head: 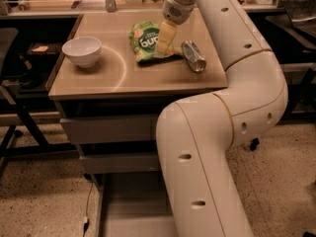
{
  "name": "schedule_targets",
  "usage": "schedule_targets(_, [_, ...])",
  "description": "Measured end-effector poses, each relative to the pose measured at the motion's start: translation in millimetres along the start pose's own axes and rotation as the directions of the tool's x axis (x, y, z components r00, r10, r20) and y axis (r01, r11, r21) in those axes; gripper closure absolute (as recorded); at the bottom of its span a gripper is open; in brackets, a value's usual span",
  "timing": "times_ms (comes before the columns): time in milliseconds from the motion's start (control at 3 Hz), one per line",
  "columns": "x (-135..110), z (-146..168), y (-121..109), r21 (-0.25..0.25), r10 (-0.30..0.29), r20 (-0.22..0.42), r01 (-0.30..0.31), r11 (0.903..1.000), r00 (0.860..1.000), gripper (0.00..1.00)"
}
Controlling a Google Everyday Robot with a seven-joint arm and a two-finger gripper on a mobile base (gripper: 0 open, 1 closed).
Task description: Place green rice chip bag into bottom drawer
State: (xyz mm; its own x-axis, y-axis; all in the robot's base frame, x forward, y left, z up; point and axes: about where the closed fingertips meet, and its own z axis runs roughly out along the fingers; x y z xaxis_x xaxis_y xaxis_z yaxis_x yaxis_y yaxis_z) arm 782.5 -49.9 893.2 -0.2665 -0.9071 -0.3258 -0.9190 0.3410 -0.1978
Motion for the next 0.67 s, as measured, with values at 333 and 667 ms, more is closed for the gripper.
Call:
schedule_targets(333, [5.2,10.9,-1.6,-0.006,0.018,-0.017,-0.018,0.9998,1.0,0.0])
schedule_targets(667, [8.9,21.1,-2.1,-0.014,0.034,-0.032,-0.035,0.9993,0.999,0.0])
